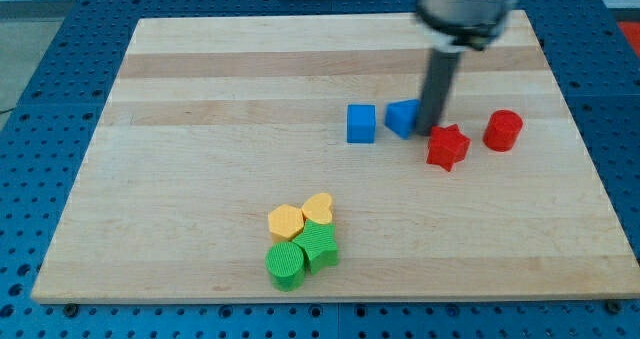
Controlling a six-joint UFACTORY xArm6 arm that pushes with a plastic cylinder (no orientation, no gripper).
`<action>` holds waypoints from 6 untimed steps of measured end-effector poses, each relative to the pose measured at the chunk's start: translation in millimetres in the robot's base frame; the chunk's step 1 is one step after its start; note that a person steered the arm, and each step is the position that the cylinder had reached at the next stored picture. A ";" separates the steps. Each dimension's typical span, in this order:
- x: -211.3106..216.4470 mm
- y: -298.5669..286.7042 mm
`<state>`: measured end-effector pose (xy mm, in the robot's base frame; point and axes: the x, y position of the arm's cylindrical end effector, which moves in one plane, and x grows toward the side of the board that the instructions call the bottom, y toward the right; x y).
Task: Push the blue cube to the blue triangle
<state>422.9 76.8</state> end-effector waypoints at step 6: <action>-12.4 -129.5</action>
